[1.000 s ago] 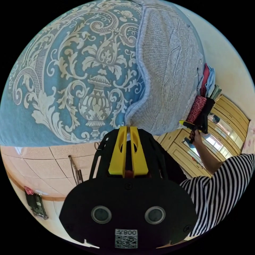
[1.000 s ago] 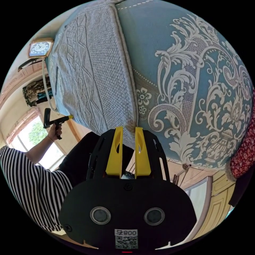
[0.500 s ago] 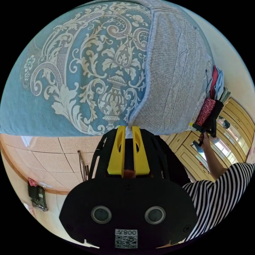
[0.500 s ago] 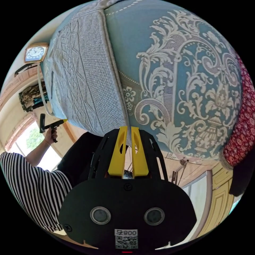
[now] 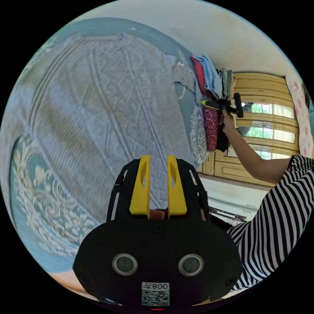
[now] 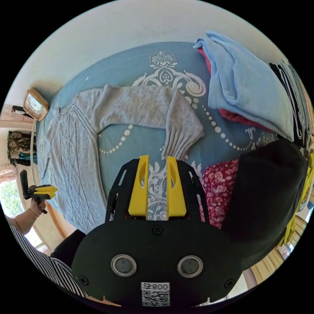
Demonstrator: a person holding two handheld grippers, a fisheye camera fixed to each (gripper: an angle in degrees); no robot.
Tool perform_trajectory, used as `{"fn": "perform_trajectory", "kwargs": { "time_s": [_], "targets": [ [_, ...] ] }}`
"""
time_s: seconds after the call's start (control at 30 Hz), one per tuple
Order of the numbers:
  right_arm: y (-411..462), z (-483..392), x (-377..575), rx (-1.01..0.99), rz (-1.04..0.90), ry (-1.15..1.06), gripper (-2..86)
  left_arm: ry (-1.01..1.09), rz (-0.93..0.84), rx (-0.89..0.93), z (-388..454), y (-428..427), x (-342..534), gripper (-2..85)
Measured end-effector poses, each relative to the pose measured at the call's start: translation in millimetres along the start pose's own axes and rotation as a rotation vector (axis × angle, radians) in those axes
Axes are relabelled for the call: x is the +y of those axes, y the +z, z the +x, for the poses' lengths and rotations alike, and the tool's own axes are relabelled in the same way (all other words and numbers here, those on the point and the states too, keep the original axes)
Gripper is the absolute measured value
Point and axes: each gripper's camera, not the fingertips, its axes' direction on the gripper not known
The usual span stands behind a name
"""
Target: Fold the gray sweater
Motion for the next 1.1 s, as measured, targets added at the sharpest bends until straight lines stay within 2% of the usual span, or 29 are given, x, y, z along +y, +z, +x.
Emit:
{"fn": "perform_trajectory", "kwargs": {
  "time_s": [0.13,0.3,0.47,0.6,0.7,0.8,0.97,1.1],
  "targets": [
    [24.8,7.1,1.4,0.090,0.008,0.007,7.3,0.195,0.038,0.086,40.4,34.8,-86.8,8.3],
    [41.5,26.9,11.5,0.013,0.056,0.082,4.0,0.294,0.036,0.119,76.9,66.2,-159.6,8.7],
    [46.5,29.5,41.6,-0.219,0.152,0.063,2.7,0.220,0.029,0.277,90.2,92.0,-231.8,11.5],
    [61.6,25.0,53.8,-0.328,0.145,0.008,2.9,0.174,0.006,0.375,97.2,108.7,-274.0,11.6],
    [72.1,35.3,61.9,-0.412,0.172,0.026,3.6,0.128,-0.037,0.386,96.3,117.1,-297.7,6.0],
    [84.8,64.6,75.2,-0.530,0.221,0.124,5.7,0.126,-0.016,0.373,95.0,105.8,-307.2,2.9],
    [131.5,124.4,99.5,-0.913,0.328,0.394,9.9,0.093,0.027,0.461,88.9,79.0,-318.4,1.9],
    [150.7,125.5,88.3,-0.992,0.319,0.415,10.7,0.064,0.038,0.542,87.2,66.4,-325.9,1.6]
  ]
}}
